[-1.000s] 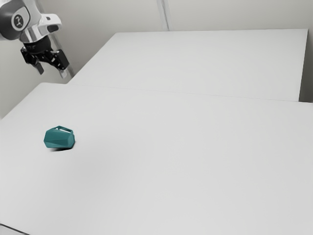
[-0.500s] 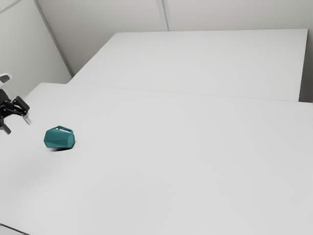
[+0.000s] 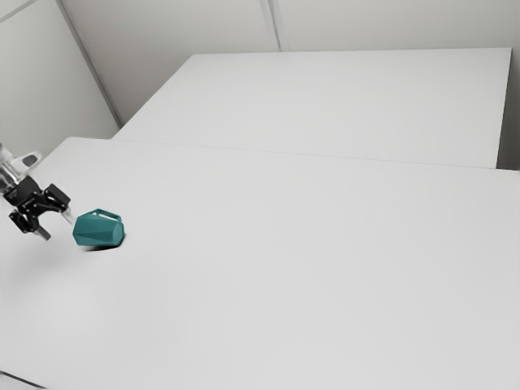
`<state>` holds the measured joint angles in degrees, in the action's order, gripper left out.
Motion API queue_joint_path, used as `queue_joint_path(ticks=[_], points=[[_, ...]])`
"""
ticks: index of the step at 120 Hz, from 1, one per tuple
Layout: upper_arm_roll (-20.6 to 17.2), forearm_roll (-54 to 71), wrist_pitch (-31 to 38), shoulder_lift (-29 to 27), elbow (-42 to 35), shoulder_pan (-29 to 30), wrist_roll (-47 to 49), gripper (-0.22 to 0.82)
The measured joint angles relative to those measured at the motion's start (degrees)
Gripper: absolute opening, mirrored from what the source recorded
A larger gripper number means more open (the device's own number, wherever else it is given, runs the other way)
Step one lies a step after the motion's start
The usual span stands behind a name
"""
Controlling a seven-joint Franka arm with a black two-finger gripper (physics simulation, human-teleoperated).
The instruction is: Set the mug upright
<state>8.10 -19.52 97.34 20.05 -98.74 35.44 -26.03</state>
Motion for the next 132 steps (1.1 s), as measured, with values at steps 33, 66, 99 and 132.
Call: queue_joint_path(ticks=[33,66,99,132], points=[[1.27,-3.32,1.61,6.53,5.95,-0.05,-7.05,0.60],[1.07,-8.72,3.60,9.22,7.91,-0.19,-12.81,0.60],[0.90,-14.46,3.90,9.29,7.01,-0.32,-16.60,0.60],[0.78,-18.79,3.57,9.34,5.36,-0.62,-19.01,0.60]])
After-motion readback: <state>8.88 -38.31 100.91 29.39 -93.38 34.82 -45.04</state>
